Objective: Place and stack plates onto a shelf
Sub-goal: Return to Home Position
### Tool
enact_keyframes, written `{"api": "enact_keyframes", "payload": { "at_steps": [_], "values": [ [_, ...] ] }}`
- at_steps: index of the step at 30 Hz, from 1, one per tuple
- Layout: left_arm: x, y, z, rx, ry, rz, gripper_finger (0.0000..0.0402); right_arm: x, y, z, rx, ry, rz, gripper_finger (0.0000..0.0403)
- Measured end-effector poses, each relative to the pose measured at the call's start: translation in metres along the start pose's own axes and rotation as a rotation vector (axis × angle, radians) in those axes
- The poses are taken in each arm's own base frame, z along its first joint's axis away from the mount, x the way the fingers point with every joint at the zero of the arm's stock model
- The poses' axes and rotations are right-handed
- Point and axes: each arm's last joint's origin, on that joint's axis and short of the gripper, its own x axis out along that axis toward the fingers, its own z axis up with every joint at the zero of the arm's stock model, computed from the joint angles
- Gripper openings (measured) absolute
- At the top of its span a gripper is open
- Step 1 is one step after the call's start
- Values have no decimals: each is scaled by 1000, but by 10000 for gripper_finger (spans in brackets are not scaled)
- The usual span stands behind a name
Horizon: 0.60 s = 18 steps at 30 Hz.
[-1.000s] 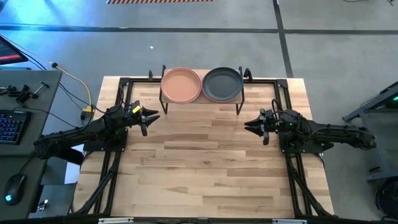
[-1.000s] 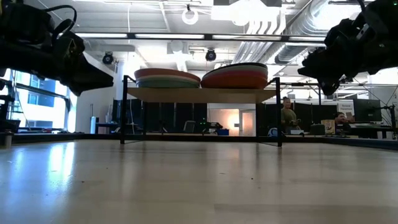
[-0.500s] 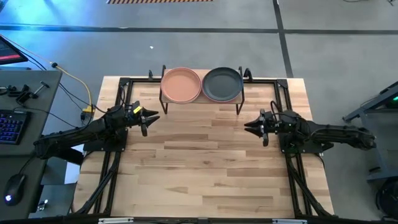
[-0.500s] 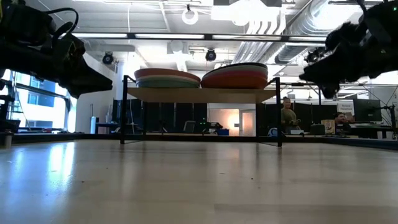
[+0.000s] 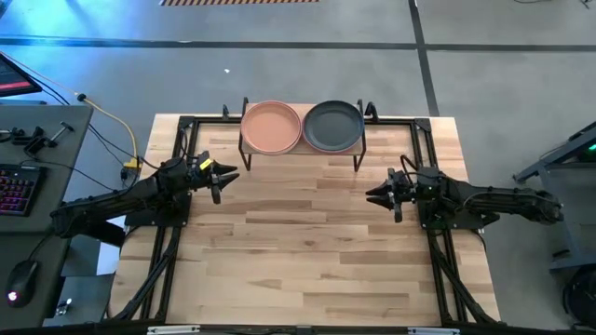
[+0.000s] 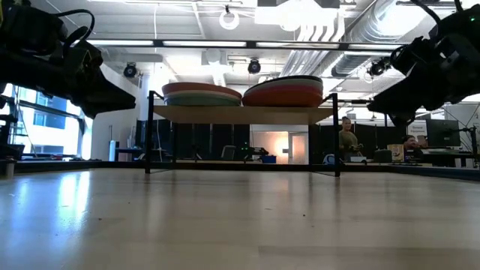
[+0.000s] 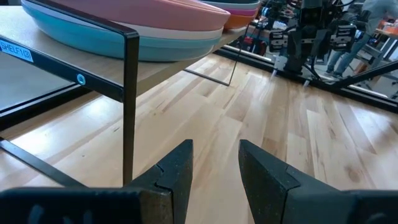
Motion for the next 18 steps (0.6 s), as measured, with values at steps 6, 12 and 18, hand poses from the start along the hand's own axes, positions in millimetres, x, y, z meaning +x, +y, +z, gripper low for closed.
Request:
{"api": "enact_keyframes", "payload": {
  "at_steps": [6, 12, 18],
  "values": [
    [0, 0, 0, 0, -1, 0, 117, 0, -1, -3, 11, 25, -21, 91],
    [-1, 0, 1, 1, -12, -3, 117, 0, -1, -3, 11, 24, -27, 91],
    [-5, -3, 6, 8, -79, -27, 117, 0, -1, -3, 11, 24, -27, 91]
  ]
}}
